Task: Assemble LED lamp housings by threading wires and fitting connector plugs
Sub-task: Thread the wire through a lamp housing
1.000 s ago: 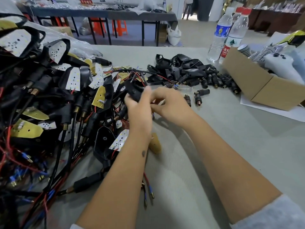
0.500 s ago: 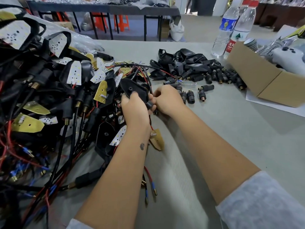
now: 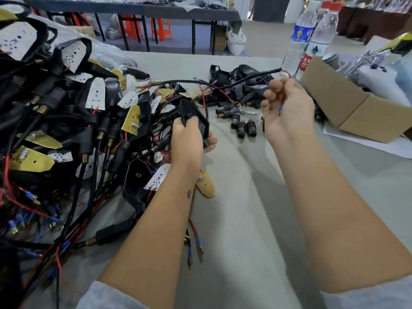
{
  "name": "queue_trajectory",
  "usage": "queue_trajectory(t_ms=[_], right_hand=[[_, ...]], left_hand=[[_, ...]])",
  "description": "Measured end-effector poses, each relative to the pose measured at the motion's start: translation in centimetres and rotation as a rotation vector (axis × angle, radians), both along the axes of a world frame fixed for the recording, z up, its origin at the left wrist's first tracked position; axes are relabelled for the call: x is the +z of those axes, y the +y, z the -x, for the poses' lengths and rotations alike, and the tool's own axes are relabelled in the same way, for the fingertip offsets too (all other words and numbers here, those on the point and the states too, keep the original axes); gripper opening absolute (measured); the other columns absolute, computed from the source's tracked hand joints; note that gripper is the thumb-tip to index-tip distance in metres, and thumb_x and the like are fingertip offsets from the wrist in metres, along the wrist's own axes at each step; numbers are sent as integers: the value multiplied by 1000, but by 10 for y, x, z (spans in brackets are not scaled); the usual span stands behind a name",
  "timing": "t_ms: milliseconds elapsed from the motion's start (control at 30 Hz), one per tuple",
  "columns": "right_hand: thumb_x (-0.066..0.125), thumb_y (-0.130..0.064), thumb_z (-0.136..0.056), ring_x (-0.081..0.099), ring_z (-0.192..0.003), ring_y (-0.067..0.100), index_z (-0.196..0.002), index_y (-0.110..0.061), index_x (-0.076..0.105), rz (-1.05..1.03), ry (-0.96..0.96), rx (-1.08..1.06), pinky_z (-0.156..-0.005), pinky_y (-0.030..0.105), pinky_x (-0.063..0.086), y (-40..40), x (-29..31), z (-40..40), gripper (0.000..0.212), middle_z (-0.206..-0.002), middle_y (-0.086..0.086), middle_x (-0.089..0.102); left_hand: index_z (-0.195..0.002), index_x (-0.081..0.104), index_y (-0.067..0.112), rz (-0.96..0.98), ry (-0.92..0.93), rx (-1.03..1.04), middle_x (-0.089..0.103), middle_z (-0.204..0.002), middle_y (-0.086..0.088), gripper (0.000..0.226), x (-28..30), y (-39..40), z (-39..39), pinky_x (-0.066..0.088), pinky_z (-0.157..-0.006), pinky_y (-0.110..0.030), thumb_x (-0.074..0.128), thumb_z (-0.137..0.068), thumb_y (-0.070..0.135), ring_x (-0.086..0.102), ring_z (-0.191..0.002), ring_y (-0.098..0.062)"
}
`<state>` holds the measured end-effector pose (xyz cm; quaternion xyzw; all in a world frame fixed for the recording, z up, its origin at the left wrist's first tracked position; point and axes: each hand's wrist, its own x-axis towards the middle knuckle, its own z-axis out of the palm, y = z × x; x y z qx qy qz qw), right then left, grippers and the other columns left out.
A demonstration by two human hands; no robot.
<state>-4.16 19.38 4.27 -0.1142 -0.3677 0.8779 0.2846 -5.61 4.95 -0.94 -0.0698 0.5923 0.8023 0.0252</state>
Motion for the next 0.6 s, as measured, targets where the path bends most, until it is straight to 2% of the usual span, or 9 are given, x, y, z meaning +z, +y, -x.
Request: queue_trajectory(t_ms=[67, 133, 200, 267, 333, 433, 500, 600], right_hand=[[42, -18, -104, 47, -52, 6, -89, -20, 55, 25, -15, 79, -52, 18, 33, 3, -1, -15, 20, -66, -6, 56], [49, -22, -101, 38, -53, 5, -90, -22, 62, 47, 21, 175, -53, 19, 26, 1, -3, -30, 17, -70, -9, 49], [53, -23, -98, 32, -52, 6, -87, -23, 67, 157, 147, 264, -50, 20, 22, -1, -2, -41, 18, -72, -7, 49], [55, -22, -96, 35, -52, 6, -85, -20, 67, 218, 242, 314, -48, 18, 25, -1, 0, -47, 15, -75, -5, 53], [55, -16, -95, 43, -51, 4, -87, -15, 61, 133, 231, 324, -45, 16, 30, -3, -2, -50, 10, -74, -3, 58], [52, -5, -97, 57, -55, 5, -83, -8, 56, -113, 64, 289, -49, 14, 44, -10, -15, -50, 15, -70, 2, 64], [52, -2, -97, 63, -60, 8, -83, -5, 55, -236, 5, 290, -56, 16, 50, -18, -25, -50, 15, -74, 6, 65], [52, 0, -97, 67, -63, 12, -85, -3, 55, -324, -1, 303, -61, 19, 53, -25, -34, -48, 13, -79, 11, 64]], left_hand=[[-106, 54, 7, -65, -19, -58, 59, -69, -7, 36, 2, 0, -3, 53, -52, -26, 37, -102, 39, 58, -52, -17], [-91, 59, 6, -124, -26, -114, 60, -63, -4, 51, 2, -2, -6, 49, -50, -24, 30, -102, 47, 58, -55, -17], [-81, 60, 9, -128, -25, -147, 62, -59, -1, 56, 1, -3, -8, 47, -49, -23, 25, -103, 46, 60, -55, -18], [-95, 61, 5, -64, -24, -157, 64, -68, -3, 58, -1, -3, -9, 47, -46, -21, 23, -104, 49, 64, -53, -18], [-114, 55, 6, 17, -10, -168, 64, -77, -6, 55, -3, -2, -11, 39, -39, -17, 25, -103, 50, 62, -47, -17], [-111, 50, 13, 95, 66, -218, 64, -75, -8, 43, -4, 1, -12, 29, -38, -15, 25, -104, 47, 50, -42, -19], [-112, 50, 8, 119, 70, -268, 62, -74, -10, 42, -3, 1, -12, 27, -37, -13, 24, -103, 40, 45, -42, -20], [-125, 48, -3, 150, 39, -321, 62, -74, -9, 51, -3, 2, -10, 28, -38, -14, 26, -97, 34, 48, -42, -21]])
